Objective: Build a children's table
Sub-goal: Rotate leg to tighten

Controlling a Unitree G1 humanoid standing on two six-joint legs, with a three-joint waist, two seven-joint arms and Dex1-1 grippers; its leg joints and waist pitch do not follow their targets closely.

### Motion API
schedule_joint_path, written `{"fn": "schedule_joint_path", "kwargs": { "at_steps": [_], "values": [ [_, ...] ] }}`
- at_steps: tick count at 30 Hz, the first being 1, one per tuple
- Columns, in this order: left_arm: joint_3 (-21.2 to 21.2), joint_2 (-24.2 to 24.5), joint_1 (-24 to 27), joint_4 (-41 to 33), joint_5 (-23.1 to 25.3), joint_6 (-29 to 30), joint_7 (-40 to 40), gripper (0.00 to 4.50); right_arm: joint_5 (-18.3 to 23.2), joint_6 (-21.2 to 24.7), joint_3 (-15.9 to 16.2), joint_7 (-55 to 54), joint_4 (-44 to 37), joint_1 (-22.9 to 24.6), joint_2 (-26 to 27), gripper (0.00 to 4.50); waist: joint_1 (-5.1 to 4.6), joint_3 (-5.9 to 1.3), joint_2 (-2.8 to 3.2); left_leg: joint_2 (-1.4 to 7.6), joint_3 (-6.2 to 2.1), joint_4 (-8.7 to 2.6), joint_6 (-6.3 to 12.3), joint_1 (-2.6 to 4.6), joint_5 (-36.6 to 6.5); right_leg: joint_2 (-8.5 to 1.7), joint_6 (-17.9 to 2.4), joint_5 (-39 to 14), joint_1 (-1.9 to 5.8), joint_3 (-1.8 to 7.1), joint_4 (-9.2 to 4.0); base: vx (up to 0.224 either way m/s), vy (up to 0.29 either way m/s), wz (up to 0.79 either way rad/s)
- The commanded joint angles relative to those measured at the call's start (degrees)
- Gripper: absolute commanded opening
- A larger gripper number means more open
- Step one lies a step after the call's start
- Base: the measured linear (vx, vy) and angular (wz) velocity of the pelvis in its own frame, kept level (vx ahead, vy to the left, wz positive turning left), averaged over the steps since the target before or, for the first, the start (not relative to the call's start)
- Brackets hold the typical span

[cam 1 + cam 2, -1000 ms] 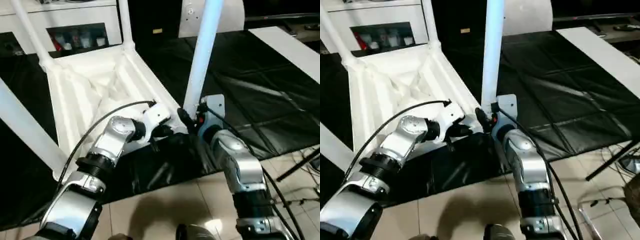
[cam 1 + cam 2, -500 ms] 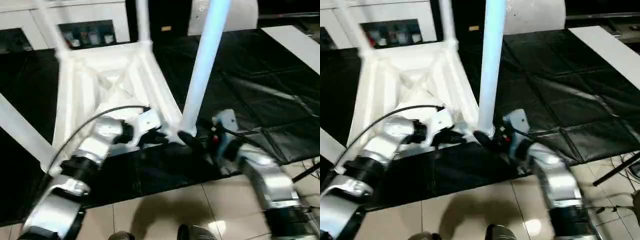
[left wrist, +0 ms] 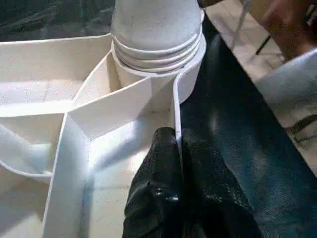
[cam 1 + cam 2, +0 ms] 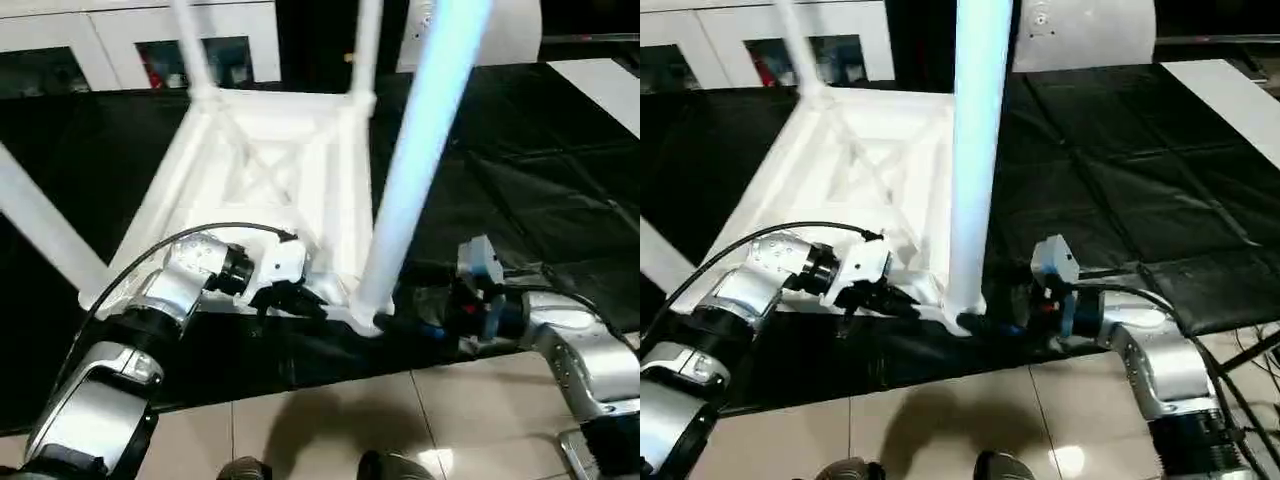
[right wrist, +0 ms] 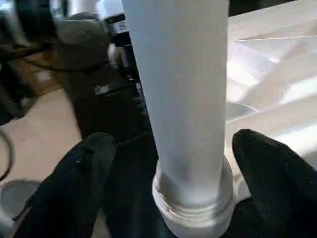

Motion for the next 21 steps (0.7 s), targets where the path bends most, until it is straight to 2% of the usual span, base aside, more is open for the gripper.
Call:
{"fn": "schedule_joint_path", "kwargs": {
  "at_steps": [1, 5, 9, 10, 12, 15, 16, 21],
  "values": [
    [-3.2, -0.9, -0.7, 0.3, 0.6, -2.3, -3.8, 0.0, 0.8, 0.6, 1.1, 2.6, 0.5, -1.0, -0.9, 3.79, -0.06, -4.93, -1.14, 3.64, -0.05, -3.18, 10.04, -0.43, 0.9, -4.3, -12.0, -12.6, 4.23, 3.69, -3.17, 0.0, 0.0, 0.0],
    [-4.1, -1.3, -1.4, 1.1, 1.1, -4.2, -5.5, 0.0, -0.2, 0.0, 2.9, 5.5, 2.3, -2.6, -1.6, 3.45, 0.43, -5.28, -1.39, 3.65, -0.01, -2.95, 10.55, -0.44, 3.0, -4.29, -12.3, -9.9, 4.23, 3.65, -2.7, 0.0, 0.0, 0.0],
    [-4.9, -1.4, -1.6, 0.9, 1.0, -4.8, -7.1, 0.0, -0.7, -0.4, 4.1, 7.4, 3.8, -3.9, -1.9, 3.12, 0.65, -5.34, -1.46, 3.77, 0.02, -2.92, 10.5, -0.45, 2.9, -4.36, -12.4, -10.1, 4.21, 3.63, -2.68, 0.0, 0.0, 0.0],
    [-5.1, -1.4, -1.8, 1.1, 1.1, -5.4, -7.6, 0.0, -0.9, -0.9, 4.7, 8.0, 4.6, -4.5, -2.1, 2.91, 0.84, -5.5, -1.5, 3.9, -0.02, -2.91, 10.46, -0.33, 3.1, -4.37, -12.6, -9.6, 4.18, 3.61, -2.56, 0.0, 0.0, 0.0],
    [-5.3, -1.4, -2.0, 1.3, 1.1, -5.8, -8.0, 0.0, -0.8, -1.0, 5.1, 8.5, 5.0, -5.0, -2.2, 2.83, 0.96, -5.49, -1.45, 3.98, 0.01, -2.9, 10.37, -0.23, 3.2, -4.35, -12.7, -9.4, 4.05, 3.64, -2.56, 0.0, 0.0, 0.0],
    [-5.4, -1.5, -2.2, 1.7, 1.3, -6.3, -8.5, 0.0, -0.9, -1.0, 5.3, 9.0, 5.3, -5.4, -2.3, 2.56, 1.41, -5.57, -1.75, 3.97, 0.07, -2.92, 9.72, -0.22, 2.3, -4.42, -12.7, -9.8, 4.18, 3.66, -2.54, 0.0, 0.0, 0.0],
    [-5.5, -1.6, -2.4, 1.9, 1.4, -6.5, -8.8, 0.0, -1.1, -1.4, 5.6, 9.4, 5.7, -5.6, -2.4, 2.39, 1.56, -5.57, -1.71, 4.0, 0.07, -2.95, 9.4, -0.16, 2.1, -4.44, -12.6, -10.1, 4.15, 3.68, -2.56, 0.0, 0.0, 0.0],
    [-5.8, -1.6, -2.6, 2.4, 1.6, -7.1, -9.1, 0.0, -1.2, -1.6, 6.0, 10.0, 6.2, -6.0, -2.5, 2.08, 1.73, -5.61, -1.81, 3.85, 0.11, -2.92, 8.45, -0.33, 1.5, -4.45, -12.0, -11.0, 4.29, 3.67, -2.66, 0.0, 0.0, 0.0]
  ]
}}
